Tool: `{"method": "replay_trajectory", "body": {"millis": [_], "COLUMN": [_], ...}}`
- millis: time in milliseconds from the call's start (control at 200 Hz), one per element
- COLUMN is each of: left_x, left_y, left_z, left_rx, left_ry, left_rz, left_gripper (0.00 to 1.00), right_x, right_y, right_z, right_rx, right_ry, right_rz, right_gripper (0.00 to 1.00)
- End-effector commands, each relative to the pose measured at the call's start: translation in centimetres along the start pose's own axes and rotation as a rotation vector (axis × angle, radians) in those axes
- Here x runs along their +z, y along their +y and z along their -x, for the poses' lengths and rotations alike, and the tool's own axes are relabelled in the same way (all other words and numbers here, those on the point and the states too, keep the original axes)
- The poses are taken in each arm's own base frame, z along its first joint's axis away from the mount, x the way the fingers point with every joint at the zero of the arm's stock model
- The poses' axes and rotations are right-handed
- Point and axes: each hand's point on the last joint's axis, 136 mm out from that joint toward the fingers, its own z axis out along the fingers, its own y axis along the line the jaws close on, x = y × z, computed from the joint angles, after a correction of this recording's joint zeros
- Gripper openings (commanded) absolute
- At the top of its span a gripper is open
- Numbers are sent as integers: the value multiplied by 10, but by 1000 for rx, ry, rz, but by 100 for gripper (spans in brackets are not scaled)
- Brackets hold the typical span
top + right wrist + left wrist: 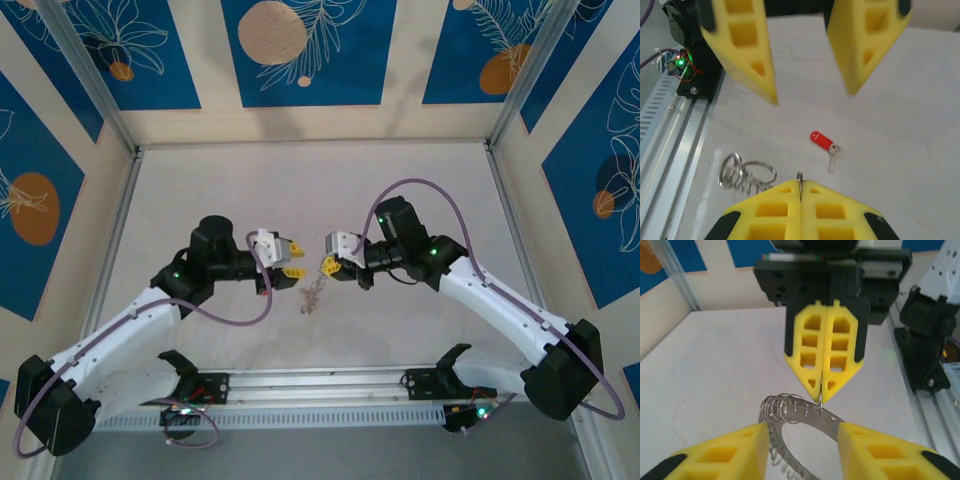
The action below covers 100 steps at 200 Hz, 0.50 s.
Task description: Put the keys on the keyring
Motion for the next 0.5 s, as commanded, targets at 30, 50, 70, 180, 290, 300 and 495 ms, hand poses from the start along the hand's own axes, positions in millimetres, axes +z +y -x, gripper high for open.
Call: {"method": "replay_trajectory", "body": {"millis": [30, 50, 70, 180, 290, 300, 495], "left_x": [6, 6, 7, 8, 10, 10, 12], "left_y": [-16, -15, -13, -6, -8, -8, -9], "left_z": [1, 2, 1, 0, -3, -3, -6], "left_rx": [87, 90, 85, 91, 86, 84, 74], "left_ry": [0, 2, 9, 19, 30, 32, 43], "left_rz": [-81, -71, -59, -19, -37, -36, -44], "left_gripper": [37, 37, 37, 38, 38, 37, 31], "right_x": [0, 1, 2, 6, 11, 11, 13], "right_y": [8, 9, 9, 13, 10, 10, 8], "right_z": [26, 26, 27, 31, 30, 31, 31], "right_rx": [-118, -119, -120, -117, -116, -117, -120], "right_ry": [-121, -125, -129, -140, -142, -141, -136], "right_rz": [24, 25, 27, 37, 15, 14, -14], "right_gripper": [0, 0, 0, 0, 0, 0, 0]}}
